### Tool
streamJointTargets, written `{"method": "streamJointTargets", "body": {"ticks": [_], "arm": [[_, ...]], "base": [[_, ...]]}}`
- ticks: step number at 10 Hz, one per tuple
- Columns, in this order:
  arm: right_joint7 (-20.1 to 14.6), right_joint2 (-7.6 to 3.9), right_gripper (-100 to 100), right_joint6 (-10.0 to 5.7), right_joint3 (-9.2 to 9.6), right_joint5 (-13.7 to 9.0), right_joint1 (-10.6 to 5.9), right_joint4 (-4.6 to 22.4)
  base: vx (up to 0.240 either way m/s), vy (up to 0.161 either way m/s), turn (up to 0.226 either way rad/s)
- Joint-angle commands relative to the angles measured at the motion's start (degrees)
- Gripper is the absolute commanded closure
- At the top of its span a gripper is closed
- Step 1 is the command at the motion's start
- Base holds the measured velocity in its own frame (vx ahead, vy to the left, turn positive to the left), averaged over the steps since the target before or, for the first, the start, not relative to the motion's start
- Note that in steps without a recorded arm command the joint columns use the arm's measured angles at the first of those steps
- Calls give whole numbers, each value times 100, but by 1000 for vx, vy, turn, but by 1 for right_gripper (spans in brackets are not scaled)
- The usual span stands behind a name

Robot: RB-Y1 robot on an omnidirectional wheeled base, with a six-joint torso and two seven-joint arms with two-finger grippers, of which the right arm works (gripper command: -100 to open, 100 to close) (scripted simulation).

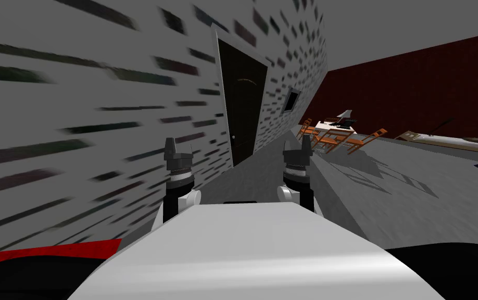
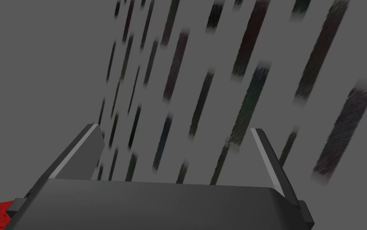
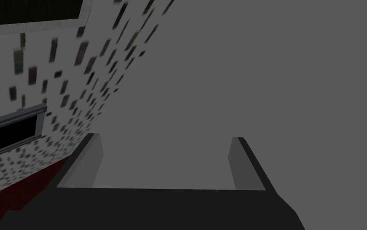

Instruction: Pull the door open

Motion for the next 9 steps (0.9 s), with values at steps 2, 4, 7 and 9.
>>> {"method": "streamJointTargets", "body": {"ticks": [2,4,7,9], "arm": [[213,-98,-100,0,-34,198,-168,331],[330,-144,-100,0,-53,306,-260,512],[542,-220,-100,0,-87,502,-426,839],[712,-272,-100,0,-115,659,-560,1103]], "base": [[82,-42,79],[76,28,49],[71,7,53],[77,-14,68]]}}
